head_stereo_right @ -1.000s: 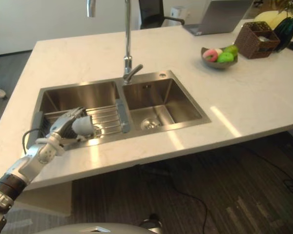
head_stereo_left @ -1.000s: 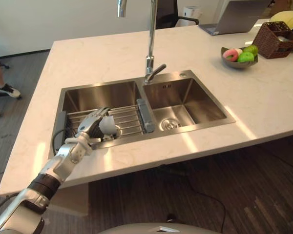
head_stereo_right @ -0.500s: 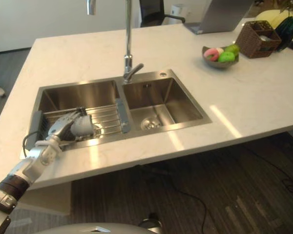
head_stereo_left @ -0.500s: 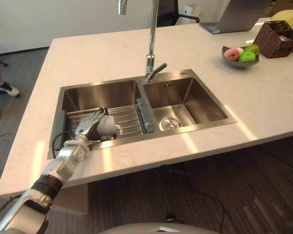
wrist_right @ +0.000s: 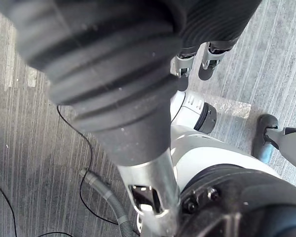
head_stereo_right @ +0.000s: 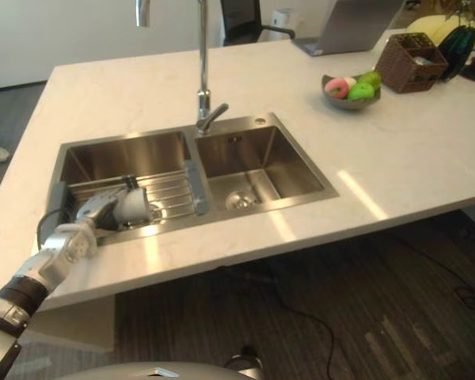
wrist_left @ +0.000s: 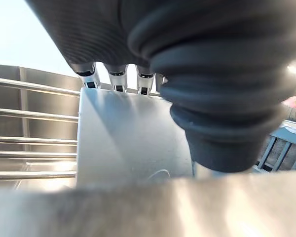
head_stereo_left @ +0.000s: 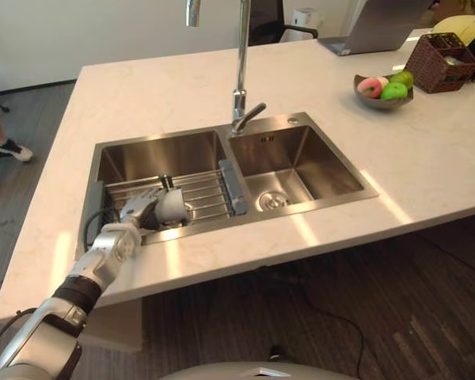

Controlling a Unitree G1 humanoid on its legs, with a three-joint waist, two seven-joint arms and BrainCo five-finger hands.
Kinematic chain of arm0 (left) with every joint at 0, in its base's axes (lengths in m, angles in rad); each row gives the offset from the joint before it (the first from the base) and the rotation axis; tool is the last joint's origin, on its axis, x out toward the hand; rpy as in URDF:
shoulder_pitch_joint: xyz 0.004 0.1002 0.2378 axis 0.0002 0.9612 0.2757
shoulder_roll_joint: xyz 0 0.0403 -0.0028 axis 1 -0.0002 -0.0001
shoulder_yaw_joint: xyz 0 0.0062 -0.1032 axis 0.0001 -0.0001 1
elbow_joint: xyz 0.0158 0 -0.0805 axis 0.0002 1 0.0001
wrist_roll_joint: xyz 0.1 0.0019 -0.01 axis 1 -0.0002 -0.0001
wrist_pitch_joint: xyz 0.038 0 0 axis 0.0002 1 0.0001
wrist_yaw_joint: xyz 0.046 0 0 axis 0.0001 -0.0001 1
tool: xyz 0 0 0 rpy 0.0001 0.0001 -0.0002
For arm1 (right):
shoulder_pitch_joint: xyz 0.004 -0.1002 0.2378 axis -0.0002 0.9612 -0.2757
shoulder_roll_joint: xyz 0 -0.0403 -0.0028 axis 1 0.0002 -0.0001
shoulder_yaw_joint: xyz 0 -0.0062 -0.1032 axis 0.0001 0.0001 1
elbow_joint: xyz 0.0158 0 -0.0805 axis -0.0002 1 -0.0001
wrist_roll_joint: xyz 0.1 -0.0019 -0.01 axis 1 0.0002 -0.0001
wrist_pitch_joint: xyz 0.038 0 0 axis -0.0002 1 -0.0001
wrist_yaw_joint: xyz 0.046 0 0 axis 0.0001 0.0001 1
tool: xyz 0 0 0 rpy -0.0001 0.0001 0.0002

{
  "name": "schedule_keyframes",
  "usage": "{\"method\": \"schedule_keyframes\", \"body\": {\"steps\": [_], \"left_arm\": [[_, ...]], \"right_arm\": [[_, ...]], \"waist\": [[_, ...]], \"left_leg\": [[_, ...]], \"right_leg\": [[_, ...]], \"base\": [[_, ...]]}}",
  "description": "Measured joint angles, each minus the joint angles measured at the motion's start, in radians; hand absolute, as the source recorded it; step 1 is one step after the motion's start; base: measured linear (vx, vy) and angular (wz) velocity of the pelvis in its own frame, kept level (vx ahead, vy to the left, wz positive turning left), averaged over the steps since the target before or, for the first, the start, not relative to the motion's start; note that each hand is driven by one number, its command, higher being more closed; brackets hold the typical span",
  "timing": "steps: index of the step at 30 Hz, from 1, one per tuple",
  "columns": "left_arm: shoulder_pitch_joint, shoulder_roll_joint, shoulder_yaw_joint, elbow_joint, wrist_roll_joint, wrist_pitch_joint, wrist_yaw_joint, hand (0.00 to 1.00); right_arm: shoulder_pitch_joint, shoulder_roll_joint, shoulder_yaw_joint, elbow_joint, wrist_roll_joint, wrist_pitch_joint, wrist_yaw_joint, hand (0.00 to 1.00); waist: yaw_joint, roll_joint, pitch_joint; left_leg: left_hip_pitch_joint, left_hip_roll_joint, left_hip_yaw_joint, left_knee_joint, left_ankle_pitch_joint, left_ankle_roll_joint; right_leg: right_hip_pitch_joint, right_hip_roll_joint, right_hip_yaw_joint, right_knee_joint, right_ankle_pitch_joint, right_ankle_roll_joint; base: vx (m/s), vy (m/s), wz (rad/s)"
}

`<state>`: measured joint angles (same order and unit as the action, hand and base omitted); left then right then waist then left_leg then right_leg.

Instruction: Walk over to the sink, pick up the cup, carry it to the dishwasher, place the cup inside the dishwasher, then close the dishwasher door

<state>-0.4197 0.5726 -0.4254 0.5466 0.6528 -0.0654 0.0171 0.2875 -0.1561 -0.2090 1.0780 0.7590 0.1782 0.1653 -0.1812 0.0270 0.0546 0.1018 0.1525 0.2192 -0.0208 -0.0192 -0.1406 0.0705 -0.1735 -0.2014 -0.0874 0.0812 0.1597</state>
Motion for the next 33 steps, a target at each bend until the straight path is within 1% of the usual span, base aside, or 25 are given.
{"method": "schedule_keyframes", "body": {"steps": [2,3,4,6,8,11,13,20,24,29,33], "left_arm": [[-0.032,0.003,-0.016,0.016,-0.003,-0.018,-0.045,0.00],[-0.046,0.003,-0.020,0.015,-0.017,-0.023,-0.084,0.00],[-0.055,0.003,-0.025,0.015,-0.023,-0.023,-0.106,0.00],[-0.090,0.005,-0.039,0.016,-0.033,-0.023,-0.182,0.00],[-0.110,0.005,-0.053,0.016,-0.041,-0.025,-0.223,0.00],[-0.137,0.005,-0.058,0.022,-0.042,-0.031,-0.295,0.00],[-0.150,0.006,-0.066,0.034,-0.052,-0.034,-0.335,0.00],[-0.180,0.016,-0.097,0.068,-0.063,-0.034,-0.396,0.00],[-0.187,0.015,-0.109,0.093,-0.063,-0.034,-0.398,0.00],[-0.188,0.015,-0.116,0.093,-0.083,-0.033,-0.401,0.00],[-0.186,0.008,-0.116,0.094,-0.100,-0.017,-0.399,0.00]], "right_arm": [[0.000,-0.001,0.000,0.000,0.000,0.000,0.000,0.00],[-0.001,-0.001,0.000,0.000,0.000,-0.001,0.001,0.00],[-0.001,-0.001,0.000,0.000,0.000,-0.001,0.001,0.00],[-0.003,-0.003,0.001,0.000,0.000,-0.004,0.001,0.00],[-0.005,-0.004,0.002,0.000,0.000,-0.007,0.001,0.00],[-0.015,-0.010,0.010,0.000,0.000,-0.008,0.001,0.00],[-0.018,-0.013,0.011,0.000,0.000,-0.009,0.001,0.00],[-0.019,-0.014,0.019,0.000,0.000,-0.023,0.001,0.00],[-0.023,-0.013,0.019,0.000,0.000,-0.025,0.001,0.00],[-0.023,-0.014,0.019,0.003,-0.001,-0.026,0.001,0.00],[-0.023,-0.014,0.019,0.003,0.000,-0.026,0.000,0.00]], "waist": [[-0.003,0.004,0.002],[-0.006,0.006,0.003],[-0.008,0.008,0.003],[-0.012,0.013,0.005],[-0.016,0.017,0.005],[-0.030,0.026,0.010],[-0.032,0.030,0.012],[-0.048,0.036,0.015],[-0.060,0.039,0.022],[-0.059,0.041,0.024],[-0.059,0.039,0.025]], "left_leg": [[0.002,0.000,0.001,0.000,0.000,0.000],[0.003,0.000,0.002,0.000,-0.001,0.000],[0.004,0.000,0.003,0.000,-0.001,-0.001],[0.005,0.000,0.005,0.000,-0.002,-0.001],[0.006,0.000,0.006,0.000,-0.003,-0.002],[0.009,0.000,0.011,0.000,-0.005,-0.001],[0.015,0.000,0.019,0.000,-0.007,-0.001],[0.022,0.000,0.026,0.000,-0.010,-0.001],[0.022,0.001,0.029,0.000,-0.011,-0.002],[0.023,0.001,0.029,0.001,-0.013,-0.001],[0.023,0.001,0.029,0.001,-0.013,-0.001]], "right_leg": [[0.000,0.000,0.004,0.000,0.000,0.000],[0.000,0.000,0.005,0.000,0.000,0.000],[0.000,0.000,0.005,0.000,0.000,0.000],[0.000,0.000,0.008,0.000,0.000,0.000],[0.000,0.001,0.010,0.000,0.000,0.000],[0.000,0.001,0.015,0.000,0.000,0.000],[0.001,0.001,0.023,0.000,0.000,0.000],[0.003,0.001,0.028,0.000,0.000,0.000],[0.004,0.002,0.029,0.002,0.000,0.000],[0.006,0.002,0.027,0.006,0.000,0.000],[0.006,0.002,0.027,0.005,0.000,0.000]], "base": [[0.00,0.000,-0.04],[0.00,0.000,-0.04],[0.00,0.000,-0.03],[0.00,0.000,0.00],[0.00,0.000,0.00],[0.00,0.000,-0.04],[-0.01,0.000,-0.10],[-0.01,0.000,-0.03],[0.00,0.000,0.00],[0.00,0.000,0.00],[-0.03,-0.006,0.00]]}}
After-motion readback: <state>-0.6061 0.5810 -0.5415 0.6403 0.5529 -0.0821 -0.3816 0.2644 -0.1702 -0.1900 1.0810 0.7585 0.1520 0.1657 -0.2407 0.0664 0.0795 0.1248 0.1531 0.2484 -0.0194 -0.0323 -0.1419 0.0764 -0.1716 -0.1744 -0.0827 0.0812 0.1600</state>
